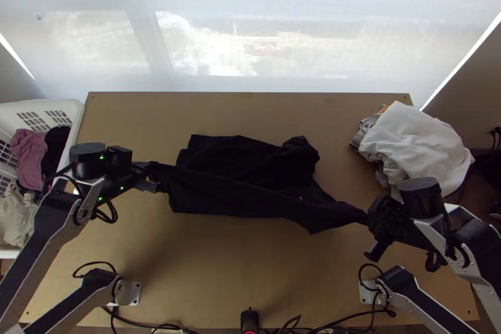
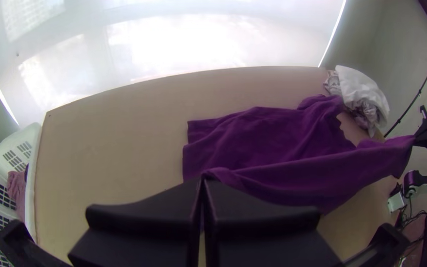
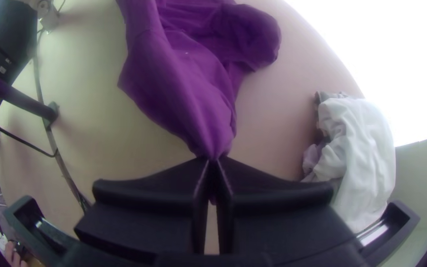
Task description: Fold the t-shirt
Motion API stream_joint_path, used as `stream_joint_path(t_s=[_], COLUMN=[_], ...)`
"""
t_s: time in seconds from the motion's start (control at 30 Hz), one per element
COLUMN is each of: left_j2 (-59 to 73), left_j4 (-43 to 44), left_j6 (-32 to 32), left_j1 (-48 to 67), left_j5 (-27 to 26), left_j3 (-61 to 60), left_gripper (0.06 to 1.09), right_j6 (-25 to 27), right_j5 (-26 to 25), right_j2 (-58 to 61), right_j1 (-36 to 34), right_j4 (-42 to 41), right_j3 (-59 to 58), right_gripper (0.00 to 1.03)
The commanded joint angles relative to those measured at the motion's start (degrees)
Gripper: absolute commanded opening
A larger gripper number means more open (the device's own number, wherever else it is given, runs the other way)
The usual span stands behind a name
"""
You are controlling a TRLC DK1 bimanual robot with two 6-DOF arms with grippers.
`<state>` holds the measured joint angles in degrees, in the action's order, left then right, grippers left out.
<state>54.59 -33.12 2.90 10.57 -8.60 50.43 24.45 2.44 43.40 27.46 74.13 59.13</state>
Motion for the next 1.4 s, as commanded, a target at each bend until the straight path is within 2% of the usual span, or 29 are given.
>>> stream_joint_path(t_s=[0.0,0.13,0.17,0.2,0.27,0.3,0.37,0.57,0.7,0.8,0.93,1.37], left_j2=[14.8,24.6,27.2,29.6,33.1,34.0,34.4,25.5,21.8,22.8,27.3,33.0], left_j4=[15.8,23.4,23.8,23.8,22.2,20.3,15.2,2.6,-2.7,-1.8,0.6,3.6], left_j6=[0.2,-0.2,-0.3,-0.4,-0.6,-0.6,-1.2,-4.4,-4.2,-3.0,-2.6,-3.5], left_j1=[3.1,4.6,5.3,5.9,7.4,8.2,9.9,12.7,15.2,14.5,14.9,16.6], left_j5=[0.2,1.5,1.9,1.9,1.9,1.9,1.9,1.6,0.5,1.2,4.7,5.9], left_j3=[-4.3,-3.8,-3.1,-2.2,-0.3,0.8,3.0,6.2,5.7,4.1,3.5,6.6], left_gripper=[0.09,0.1,0.16,0.26,0.57,0.68,0.81,0.91,0.91,0.91,0.91,0.91], right_j6=[0.2,0.1,0.0,0.0,-0.1,-0.1,0.0,0.1,0.1,0.1,0.1,-0.1], right_j5=[-0.3,-0.9,-0.9,-0.9,-0.9,-0.9,-1.0,-1.1,-1.1,-1.1,-1.1,-1.2], right_j2=[-0.2,-0.3,-0.3,-0.3,-0.5,-0.6,-0.8,-1.7,-2.5,-3.1,-3.2,-4.1], right_j1=[0.6,0.2,0.0,-0.2,-0.5,-0.6,-0.7,-1.3,-1.4,-1.4,-1.6,-2.5], right_j4=[-0.8,-0.7,-0.7,-0.7,-0.7,-0.7,-0.7,-1.3,-1.4,-1.4,-1.4,-0.7], right_j3=[-4.4,-5.7,-6.0,-6.3,-7.0,-7.2,-7.6,-9.0,-9.9,-10.4,-10.4,-10.4], right_gripper=[0.03,0.03,0.03,0.03,0.03,0.03,0.03,0.03,0.03,0.03,0.03,0.03])
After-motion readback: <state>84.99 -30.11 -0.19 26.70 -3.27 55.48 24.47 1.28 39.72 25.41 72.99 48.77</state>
